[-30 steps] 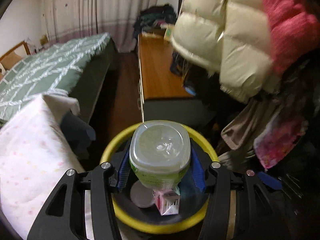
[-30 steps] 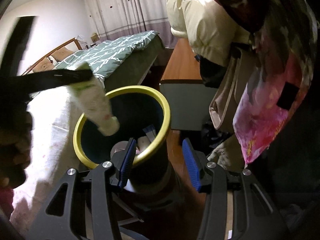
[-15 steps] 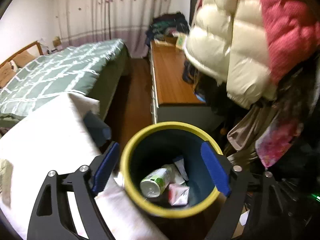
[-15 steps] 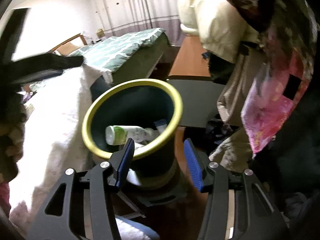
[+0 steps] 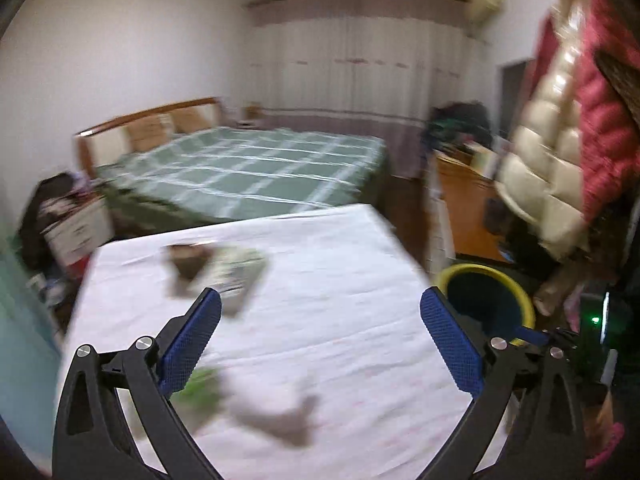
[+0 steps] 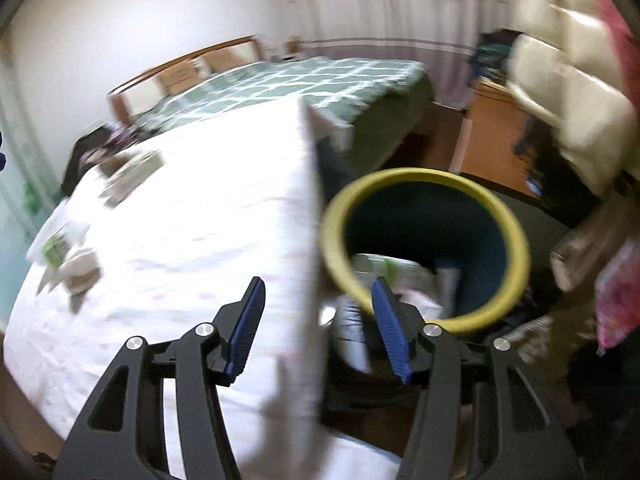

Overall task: Collect trash
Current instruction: 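Grasp the white towel with the right gripper and lift it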

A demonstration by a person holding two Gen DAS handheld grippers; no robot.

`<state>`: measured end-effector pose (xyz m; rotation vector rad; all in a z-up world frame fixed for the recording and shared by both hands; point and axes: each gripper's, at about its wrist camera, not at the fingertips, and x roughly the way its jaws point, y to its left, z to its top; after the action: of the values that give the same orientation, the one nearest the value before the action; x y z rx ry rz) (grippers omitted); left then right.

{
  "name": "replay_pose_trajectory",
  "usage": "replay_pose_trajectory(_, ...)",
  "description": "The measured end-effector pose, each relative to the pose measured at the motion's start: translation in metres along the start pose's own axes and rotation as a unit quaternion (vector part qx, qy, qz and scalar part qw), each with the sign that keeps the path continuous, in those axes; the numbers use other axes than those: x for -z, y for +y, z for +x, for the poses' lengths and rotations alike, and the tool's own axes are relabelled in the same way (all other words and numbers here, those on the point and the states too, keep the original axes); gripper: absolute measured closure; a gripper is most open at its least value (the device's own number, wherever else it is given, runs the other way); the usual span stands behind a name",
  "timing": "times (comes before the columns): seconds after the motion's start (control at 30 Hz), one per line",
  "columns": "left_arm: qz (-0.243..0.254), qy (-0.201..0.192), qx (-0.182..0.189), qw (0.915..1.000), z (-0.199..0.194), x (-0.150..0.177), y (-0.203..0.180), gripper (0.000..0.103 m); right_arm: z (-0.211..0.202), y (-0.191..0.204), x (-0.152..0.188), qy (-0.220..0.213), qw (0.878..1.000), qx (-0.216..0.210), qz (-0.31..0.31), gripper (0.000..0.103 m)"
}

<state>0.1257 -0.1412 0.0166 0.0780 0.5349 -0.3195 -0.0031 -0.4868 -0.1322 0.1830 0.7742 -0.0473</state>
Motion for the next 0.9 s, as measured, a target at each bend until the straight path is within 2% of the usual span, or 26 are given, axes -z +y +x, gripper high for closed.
replay_pose_trajectory(0.07, -0.026, -0.004, -0.036, 0.9990, -0.019, 0.011, 0.036, 0.005, 0.008, 0.035, -0.004, 0.008, 0.999, -0.033, -0.031, 0.050)
replay_pose_trajectory(0.2, -0.065, 0.001, -0.065, 0.9958, -0.037, 0.028, 0.086, 0.005, 0.022, 0.101, -0.010, 0.030, 0.990, -0.108, -0.085, 0.050)
replay_pose_trajectory(0.27, -0.081, 0.009, -0.072, 0.9941, -0.041, 0.038, 0.108, 0.005, 0.027, 0.132, -0.014, 0.037, 0.983, -0.141, -0.110, 0.044)
replay_pose_trajectory(0.3, -0.089, 0.013, -0.071, 0.9934, -0.042, 0.042, 0.116, 0.005, 0.029, 0.148, -0.016, 0.038, 0.980, -0.151, -0.123, 0.038)
replay_pose_trajectory(0.4, -0.097, 0.018, -0.066, 0.9929, -0.042, 0.052, 0.128, 0.005, 0.033, 0.189, -0.021, 0.030, 0.972, -0.157, -0.171, 0.036)
replay_pose_trajectory(0.67, -0.112, 0.016, -0.070, 0.9911, -0.039, 0.062, 0.132, 0.005, 0.065, 0.244, -0.017, 0.065, 0.962, -0.165, -0.208, 0.036)
replay_pose_trajectory(0.7, -0.115, 0.016, -0.073, 0.9906, -0.040, 0.063, 0.134, 0.005, 0.068, 0.246, -0.014, 0.069, 0.961, -0.166, -0.209, 0.038)
replay_pose_trajectory(0.8, -0.121, 0.018, -0.077, 0.9895, -0.041, 0.066, 0.138, 0.005, 0.077, 0.250, -0.012, 0.081, 0.961, -0.162, -0.211, 0.058)
replay_pose_trajectory(0.87, -0.122, 0.023, -0.078, 0.9892, -0.039, 0.068, 0.138, 0.005, 0.080, 0.252, -0.010, 0.084, 0.960, -0.159, -0.213, 0.068)
replay_pose_trajectory(0.9, -0.123, 0.026, -0.078, 0.9891, -0.038, 0.068, 0.138, 0.005, 0.079, 0.251, -0.010, 0.084, 0.960, -0.158, -0.215, 0.077)
